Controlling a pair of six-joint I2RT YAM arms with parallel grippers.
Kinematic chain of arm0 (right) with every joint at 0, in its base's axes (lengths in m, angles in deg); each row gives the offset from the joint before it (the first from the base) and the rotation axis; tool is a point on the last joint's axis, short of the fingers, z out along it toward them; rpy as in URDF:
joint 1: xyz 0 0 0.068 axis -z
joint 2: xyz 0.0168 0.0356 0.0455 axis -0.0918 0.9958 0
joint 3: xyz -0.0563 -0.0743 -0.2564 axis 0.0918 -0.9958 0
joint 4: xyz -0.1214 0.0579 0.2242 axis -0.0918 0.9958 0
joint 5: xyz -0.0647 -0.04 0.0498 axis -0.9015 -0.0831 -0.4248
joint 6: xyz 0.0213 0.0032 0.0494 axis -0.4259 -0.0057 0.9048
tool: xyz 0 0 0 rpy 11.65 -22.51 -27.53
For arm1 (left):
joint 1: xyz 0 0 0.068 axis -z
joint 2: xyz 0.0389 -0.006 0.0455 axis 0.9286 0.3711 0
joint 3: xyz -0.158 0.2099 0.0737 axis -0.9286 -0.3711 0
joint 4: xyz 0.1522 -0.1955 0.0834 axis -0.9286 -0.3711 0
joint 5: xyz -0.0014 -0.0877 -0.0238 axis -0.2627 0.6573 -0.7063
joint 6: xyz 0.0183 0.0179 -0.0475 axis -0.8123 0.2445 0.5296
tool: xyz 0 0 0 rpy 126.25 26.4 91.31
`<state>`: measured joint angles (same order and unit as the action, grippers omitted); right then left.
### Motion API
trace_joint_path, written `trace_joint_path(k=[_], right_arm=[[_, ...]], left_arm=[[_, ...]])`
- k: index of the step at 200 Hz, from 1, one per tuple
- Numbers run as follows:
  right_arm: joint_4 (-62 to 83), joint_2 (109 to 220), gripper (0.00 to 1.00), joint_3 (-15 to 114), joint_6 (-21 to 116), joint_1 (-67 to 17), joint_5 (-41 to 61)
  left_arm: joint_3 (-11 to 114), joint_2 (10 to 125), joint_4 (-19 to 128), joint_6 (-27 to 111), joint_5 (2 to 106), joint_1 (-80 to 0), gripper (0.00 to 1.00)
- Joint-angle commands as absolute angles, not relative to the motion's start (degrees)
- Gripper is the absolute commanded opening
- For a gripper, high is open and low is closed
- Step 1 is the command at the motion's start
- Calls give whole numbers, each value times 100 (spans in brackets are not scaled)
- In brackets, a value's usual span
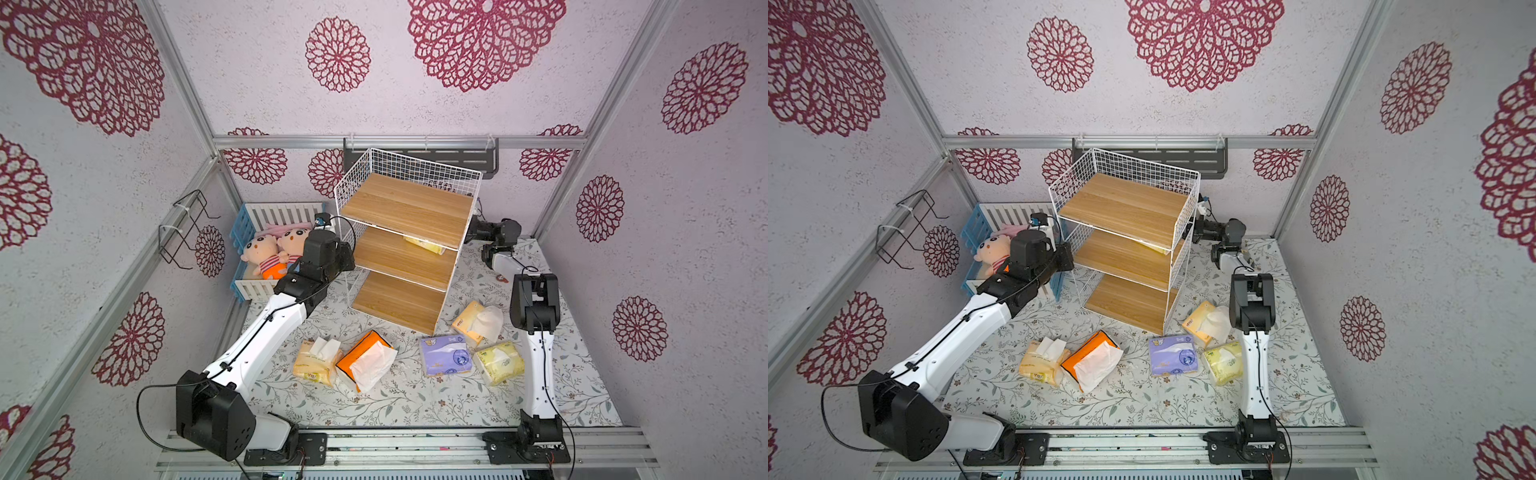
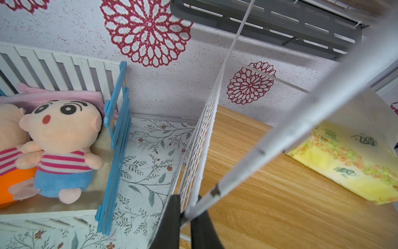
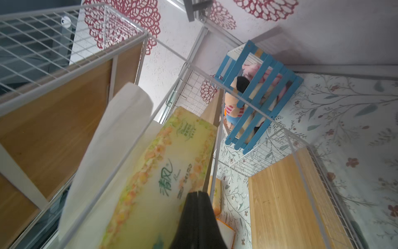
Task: Remove the tissue boxes from the shelf
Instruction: Adjust the box of tissues on the shelf.
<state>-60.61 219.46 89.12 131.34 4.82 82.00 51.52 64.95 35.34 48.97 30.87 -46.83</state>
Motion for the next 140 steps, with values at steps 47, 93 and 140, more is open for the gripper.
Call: trace_joint_path(k=[47, 93, 140], right_arm=[[-7226, 21586, 0, 8834, 13695, 670, 8408], [-7500, 21265, 0, 8590, 13922, 450, 8474], [-7543, 21083, 0, 8460, 13940, 62, 8590]], left_arm=[[5427, 6824, 3602, 5428, 3535, -4748, 5], [5393, 6847, 3671, 5550, 3570, -4753, 5], [5356, 6893, 3786, 5631, 3628, -4752, 5]])
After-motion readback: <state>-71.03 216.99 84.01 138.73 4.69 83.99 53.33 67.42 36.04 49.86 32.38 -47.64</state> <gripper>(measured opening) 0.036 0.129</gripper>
